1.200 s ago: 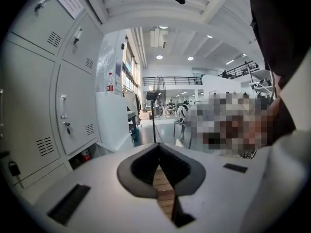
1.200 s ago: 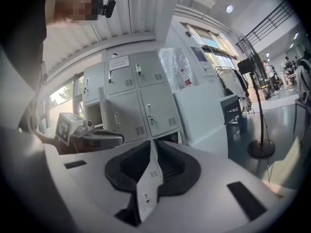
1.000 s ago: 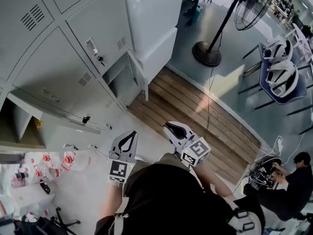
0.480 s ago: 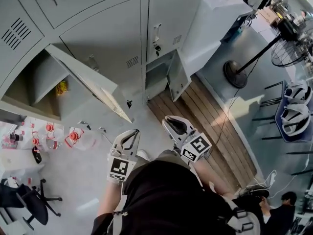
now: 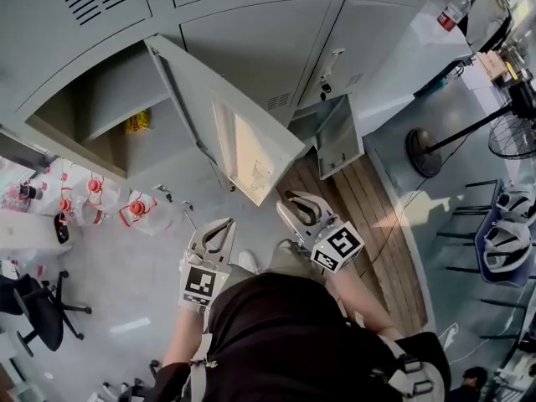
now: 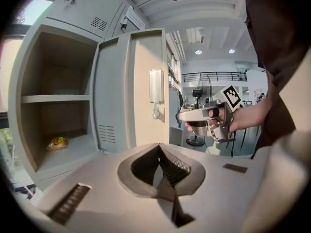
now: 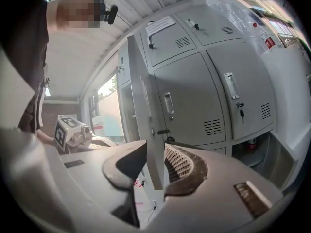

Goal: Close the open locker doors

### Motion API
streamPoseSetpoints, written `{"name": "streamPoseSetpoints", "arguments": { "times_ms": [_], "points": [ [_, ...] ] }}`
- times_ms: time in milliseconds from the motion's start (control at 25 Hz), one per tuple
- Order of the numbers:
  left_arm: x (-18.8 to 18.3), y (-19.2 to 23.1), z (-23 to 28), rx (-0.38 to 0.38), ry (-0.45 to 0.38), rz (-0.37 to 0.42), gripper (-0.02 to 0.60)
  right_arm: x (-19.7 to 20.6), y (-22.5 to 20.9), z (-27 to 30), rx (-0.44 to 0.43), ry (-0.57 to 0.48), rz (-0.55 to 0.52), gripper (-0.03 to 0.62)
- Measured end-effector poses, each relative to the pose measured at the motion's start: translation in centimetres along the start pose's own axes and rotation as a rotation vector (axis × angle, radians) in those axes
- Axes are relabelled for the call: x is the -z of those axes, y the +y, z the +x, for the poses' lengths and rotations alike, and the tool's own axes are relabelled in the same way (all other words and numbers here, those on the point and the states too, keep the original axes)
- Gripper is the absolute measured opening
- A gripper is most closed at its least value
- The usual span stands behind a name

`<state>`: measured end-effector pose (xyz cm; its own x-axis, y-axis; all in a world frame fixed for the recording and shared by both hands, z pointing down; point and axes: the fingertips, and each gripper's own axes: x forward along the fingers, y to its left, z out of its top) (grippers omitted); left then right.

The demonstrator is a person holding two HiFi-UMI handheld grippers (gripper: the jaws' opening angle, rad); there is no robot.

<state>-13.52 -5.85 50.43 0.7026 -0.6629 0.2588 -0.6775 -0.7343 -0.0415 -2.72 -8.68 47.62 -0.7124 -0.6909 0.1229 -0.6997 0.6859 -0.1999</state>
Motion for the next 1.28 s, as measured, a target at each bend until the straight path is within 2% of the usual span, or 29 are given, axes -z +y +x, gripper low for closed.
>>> {"name": "streamPoseSetpoints", "arguments": {
  "times_ms": [200, 600, 920, 1280],
  "points": [
    [0.5, 0.8, -0.9, -0.101, 0.016, -0.032, 0.009, 0.3, 0.9, 1.9, -0.116, 0.046, -0.048, 0.123],
    [0.7, 1.7, -2.0, -0.339, 0.030, -0.098, 0.009, 0.6, 1.9, 3.6, -0.344, 0.091, -0.101, 0.124],
    [1.4, 0.1, -3.0, -0.509, 0.036, -0.158, 0.009, 0.5, 2.9, 4.0, -0.486, 0.076, -0.067, 0.124],
    [2.7, -1.5, -6.4, -0.694, 0.049, -0.213, 0.009, 0.9, 5.8, 5.2, -0.633, 0.087, -0.052, 0.124]
  ]
}}
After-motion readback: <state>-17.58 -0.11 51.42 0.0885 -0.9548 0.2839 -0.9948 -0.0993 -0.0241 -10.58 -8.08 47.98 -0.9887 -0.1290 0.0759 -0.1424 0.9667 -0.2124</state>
